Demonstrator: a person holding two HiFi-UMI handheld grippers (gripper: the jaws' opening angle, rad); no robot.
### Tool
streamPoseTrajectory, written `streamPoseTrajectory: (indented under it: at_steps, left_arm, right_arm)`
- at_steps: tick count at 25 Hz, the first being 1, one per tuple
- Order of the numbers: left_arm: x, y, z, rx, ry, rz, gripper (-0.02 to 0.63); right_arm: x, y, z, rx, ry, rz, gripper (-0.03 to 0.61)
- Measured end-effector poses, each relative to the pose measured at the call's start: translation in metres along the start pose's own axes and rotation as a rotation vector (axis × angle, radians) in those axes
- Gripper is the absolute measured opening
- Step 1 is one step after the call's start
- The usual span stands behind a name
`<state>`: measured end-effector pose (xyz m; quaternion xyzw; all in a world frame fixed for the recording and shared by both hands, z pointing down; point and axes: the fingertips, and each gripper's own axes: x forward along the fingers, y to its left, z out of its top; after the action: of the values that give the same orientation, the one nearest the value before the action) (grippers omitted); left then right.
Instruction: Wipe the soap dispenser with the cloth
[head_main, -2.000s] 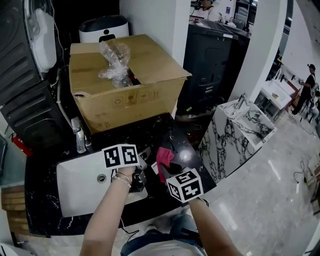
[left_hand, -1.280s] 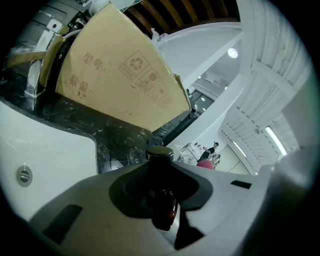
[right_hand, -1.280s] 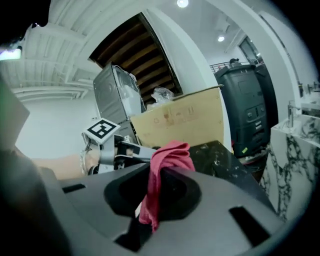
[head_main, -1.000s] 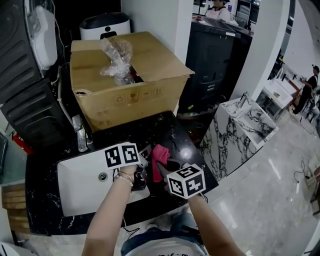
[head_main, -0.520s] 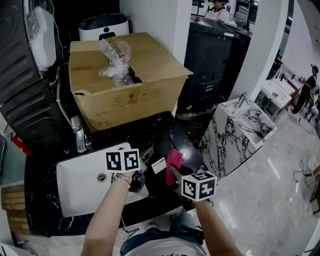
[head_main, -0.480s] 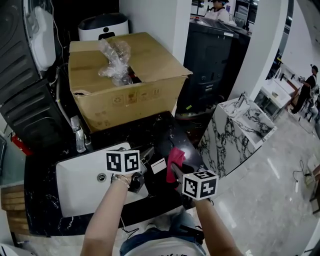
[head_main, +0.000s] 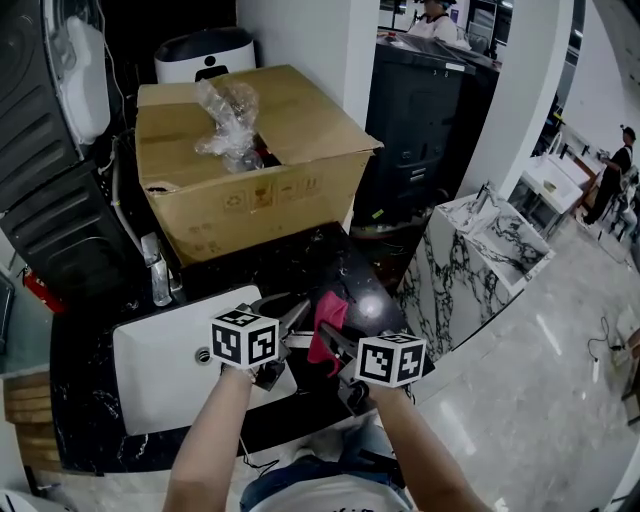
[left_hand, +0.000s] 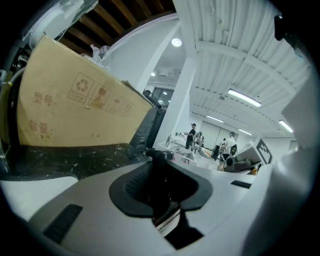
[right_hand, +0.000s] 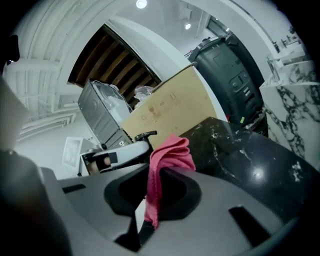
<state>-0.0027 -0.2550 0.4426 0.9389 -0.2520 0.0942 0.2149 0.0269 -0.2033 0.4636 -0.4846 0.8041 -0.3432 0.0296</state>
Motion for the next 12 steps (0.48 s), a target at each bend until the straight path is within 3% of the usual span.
streamPoseTrajectory:
  at_steps: [7, 12]
  left_arm:
    - [-0.016, 0.011, 0.001, -0.035, -0.037, 0.040, 0.095]
    - [-0.032, 0.015, 0.003, -0.095, -0.154, -0.063, 0.095]
  right_arm:
    - [0.012, 0.003, -0.031, -0.052, 0.133, -0.029, 0.048]
    - [0.014, 0.003, -0.047, -0.072, 0.196, -0.027, 0.048]
